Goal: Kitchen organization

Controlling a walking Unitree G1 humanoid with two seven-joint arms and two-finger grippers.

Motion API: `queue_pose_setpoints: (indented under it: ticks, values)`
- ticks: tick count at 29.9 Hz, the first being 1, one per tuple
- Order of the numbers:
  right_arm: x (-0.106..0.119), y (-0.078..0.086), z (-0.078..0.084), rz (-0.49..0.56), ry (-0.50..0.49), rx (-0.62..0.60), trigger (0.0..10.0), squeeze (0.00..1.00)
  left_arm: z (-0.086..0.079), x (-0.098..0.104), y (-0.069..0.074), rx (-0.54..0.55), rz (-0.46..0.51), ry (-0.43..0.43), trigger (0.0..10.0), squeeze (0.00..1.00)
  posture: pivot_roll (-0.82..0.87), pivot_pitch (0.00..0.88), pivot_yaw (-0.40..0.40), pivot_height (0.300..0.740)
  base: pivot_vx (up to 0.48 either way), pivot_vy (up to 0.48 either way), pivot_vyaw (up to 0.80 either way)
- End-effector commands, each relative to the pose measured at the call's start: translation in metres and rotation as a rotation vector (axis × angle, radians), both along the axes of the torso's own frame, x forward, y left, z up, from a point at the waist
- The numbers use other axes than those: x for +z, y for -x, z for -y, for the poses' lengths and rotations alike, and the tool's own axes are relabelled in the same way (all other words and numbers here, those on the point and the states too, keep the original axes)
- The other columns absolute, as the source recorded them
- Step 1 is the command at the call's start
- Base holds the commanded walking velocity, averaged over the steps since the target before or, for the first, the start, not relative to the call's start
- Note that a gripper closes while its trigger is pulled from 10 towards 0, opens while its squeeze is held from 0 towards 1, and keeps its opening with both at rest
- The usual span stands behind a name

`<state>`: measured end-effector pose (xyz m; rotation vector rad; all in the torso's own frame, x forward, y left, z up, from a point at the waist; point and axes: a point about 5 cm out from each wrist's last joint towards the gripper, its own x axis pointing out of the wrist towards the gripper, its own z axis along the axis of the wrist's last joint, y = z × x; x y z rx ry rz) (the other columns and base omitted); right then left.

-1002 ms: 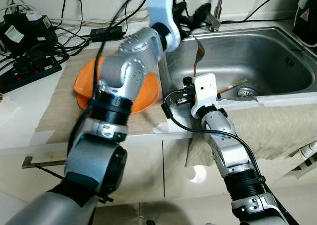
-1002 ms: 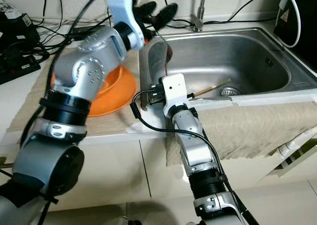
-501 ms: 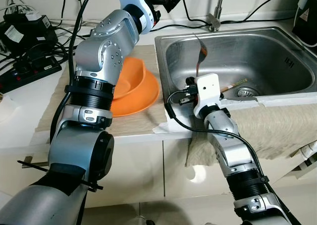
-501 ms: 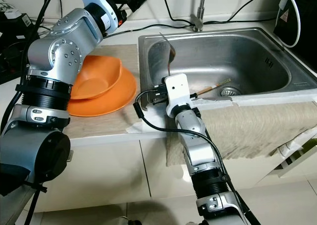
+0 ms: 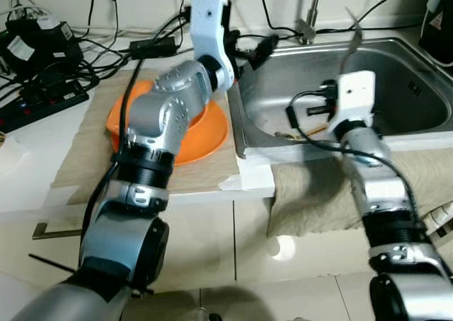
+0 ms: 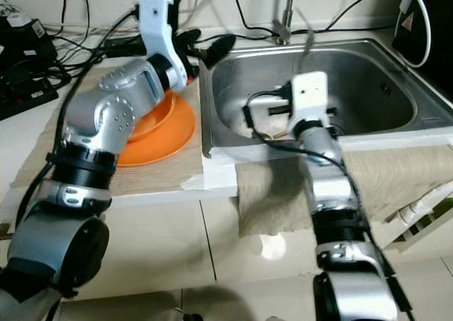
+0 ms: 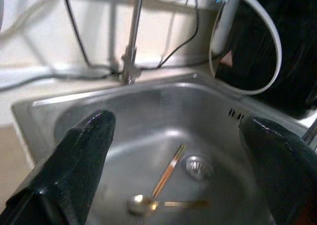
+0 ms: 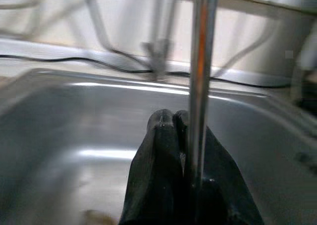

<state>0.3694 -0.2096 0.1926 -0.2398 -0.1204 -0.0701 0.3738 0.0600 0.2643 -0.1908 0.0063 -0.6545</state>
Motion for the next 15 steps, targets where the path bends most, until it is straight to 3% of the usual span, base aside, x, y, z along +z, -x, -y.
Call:
queue_pose_setpoints:
  ticks: [1,8,10,15]
  values:
    - [0.003,-0.003,0.014,0.005,0.003,-0.050,0.0,0.00,-0.006,0.004,0.001,0.014,0.018,-0.013,10.0,0.00,-0.04,0.000,0.090,0.740,0.000,0.000,0.00]
    - [0.001,-0.003,0.045,-0.043,0.080,-0.137,0.0,0.00,-0.020,0.001,0.000,0.052,0.005,-0.021,10.0,0.00,-0.04,0.000,0.093,0.740,0.000,0.000,0.00]
    - [-0.003,-0.004,0.060,-0.107,0.174,-0.178,0.0,0.00,-0.024,0.000,0.000,0.067,0.001,-0.021,10.0,0.00,-0.04,0.000,0.090,0.740,0.000,0.000,0.00]
    - [-0.013,-0.007,0.063,-0.200,0.299,-0.163,0.0,0.00,-0.026,-0.001,0.001,0.075,-0.003,-0.018,10.0,0.00,-0.03,0.000,0.087,0.740,0.000,0.000,0.00]
